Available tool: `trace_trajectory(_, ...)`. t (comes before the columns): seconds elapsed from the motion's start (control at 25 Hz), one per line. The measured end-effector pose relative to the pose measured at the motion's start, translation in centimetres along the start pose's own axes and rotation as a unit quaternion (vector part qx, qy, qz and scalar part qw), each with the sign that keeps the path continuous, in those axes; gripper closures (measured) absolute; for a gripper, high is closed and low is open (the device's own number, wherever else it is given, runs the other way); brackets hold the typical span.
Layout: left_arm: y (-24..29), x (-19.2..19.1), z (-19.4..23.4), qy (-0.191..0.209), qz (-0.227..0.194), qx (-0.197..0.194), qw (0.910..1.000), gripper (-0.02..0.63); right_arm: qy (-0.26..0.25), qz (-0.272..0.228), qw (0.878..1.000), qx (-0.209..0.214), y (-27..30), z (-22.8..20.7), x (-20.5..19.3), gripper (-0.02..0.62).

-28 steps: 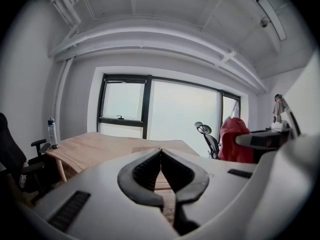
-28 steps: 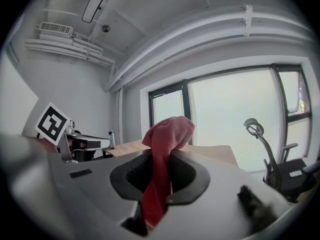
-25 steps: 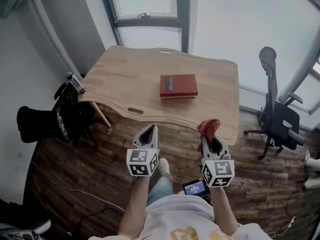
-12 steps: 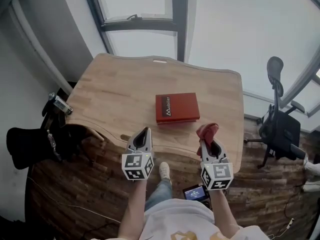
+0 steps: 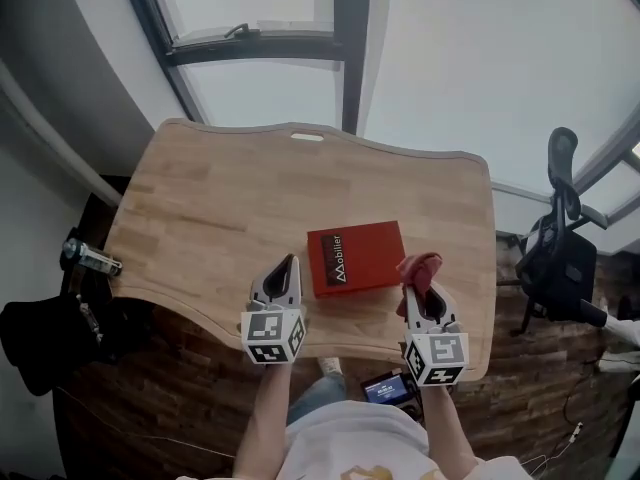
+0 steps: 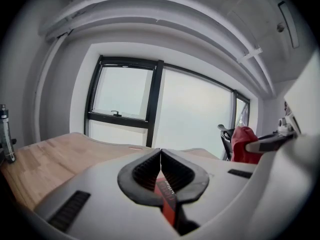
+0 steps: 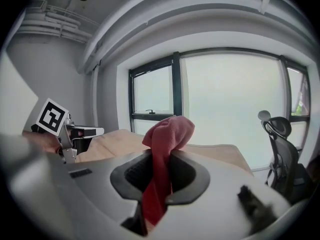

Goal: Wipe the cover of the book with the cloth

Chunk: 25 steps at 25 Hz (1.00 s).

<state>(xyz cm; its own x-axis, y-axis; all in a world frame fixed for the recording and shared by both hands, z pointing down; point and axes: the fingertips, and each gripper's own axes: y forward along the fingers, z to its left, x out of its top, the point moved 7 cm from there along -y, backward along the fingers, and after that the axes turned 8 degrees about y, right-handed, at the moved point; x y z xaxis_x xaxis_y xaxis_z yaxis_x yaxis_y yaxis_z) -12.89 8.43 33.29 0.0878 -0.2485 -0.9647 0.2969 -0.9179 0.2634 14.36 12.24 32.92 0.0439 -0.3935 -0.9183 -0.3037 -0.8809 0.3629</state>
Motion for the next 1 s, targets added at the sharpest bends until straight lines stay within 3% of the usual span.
trace_trajectory(0.44,5.2,-0.8,2.3,0.003,0.018,-0.028,0.9995,0.595,0.018,0.010,1.000,-0.002,4.1,-0.1,0.4,0.526)
trace_trajectory(0.64,6.2,-0.9,2.8,-0.002,0.016,-0.024,0.9996,0.595,0.042,0.000,0.999,0.032,4.6,-0.3,0.8,0.526)
trace_trajectory(1.0,7.3,-1.9,3.1,0.005,0.033,-0.021,0.9992,0.595,0.039,0.006,0.998,0.044,6.0,-0.9,0.7,0.526)
